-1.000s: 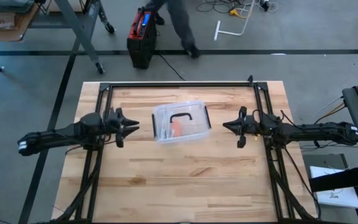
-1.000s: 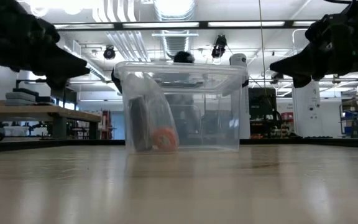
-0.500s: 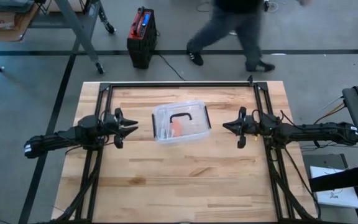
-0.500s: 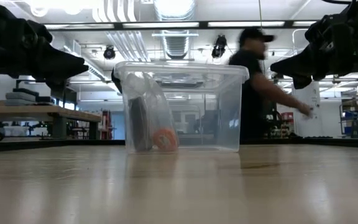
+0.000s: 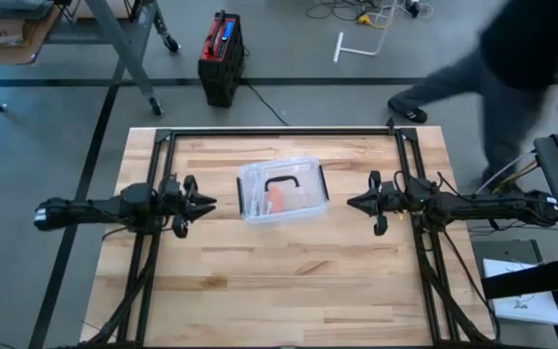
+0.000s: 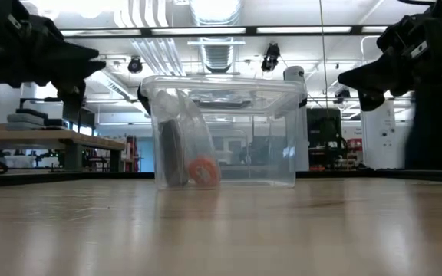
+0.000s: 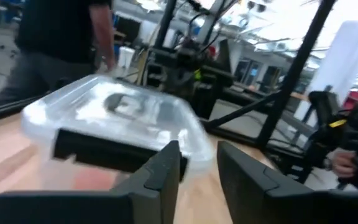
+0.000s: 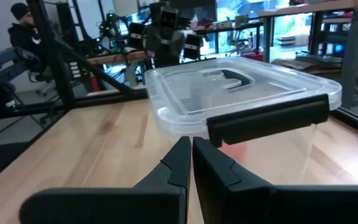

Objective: Roll bandage
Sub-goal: Return to Home Position

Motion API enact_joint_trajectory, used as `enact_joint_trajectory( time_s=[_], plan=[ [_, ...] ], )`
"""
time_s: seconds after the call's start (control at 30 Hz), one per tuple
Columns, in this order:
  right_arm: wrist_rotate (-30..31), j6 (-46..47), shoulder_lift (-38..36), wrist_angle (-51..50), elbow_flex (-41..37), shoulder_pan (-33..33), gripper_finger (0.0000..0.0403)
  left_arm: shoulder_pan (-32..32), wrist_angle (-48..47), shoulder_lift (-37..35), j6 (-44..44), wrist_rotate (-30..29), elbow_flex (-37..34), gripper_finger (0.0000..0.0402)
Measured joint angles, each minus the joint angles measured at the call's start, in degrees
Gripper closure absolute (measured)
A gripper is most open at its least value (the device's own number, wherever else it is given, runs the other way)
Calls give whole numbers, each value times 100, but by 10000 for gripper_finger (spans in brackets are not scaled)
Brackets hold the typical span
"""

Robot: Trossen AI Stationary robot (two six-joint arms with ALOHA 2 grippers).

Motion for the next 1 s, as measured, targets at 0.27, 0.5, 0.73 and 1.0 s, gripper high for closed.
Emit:
enact_joint_trajectory(
  time_s=[0.27, 0.5, 0.73, 1.0],
  plan=[
    [22, -85, 0, -1, 0, 0, 391, -733, 250, 650, 72, -301, -2, 381],
    [22, -619, 3, -56, 0, -2, 391, -740, 341, 477, 381, -70, -2, 395],
    [24, -804, -20, 124, -2, -2, 400, -737, 192, 252, 790, -139, -4, 401],
    [175, -858, -1073, -523, -26, 0, 402, -735, -187, 133, 729, -140, 12, 400]
  ],
)
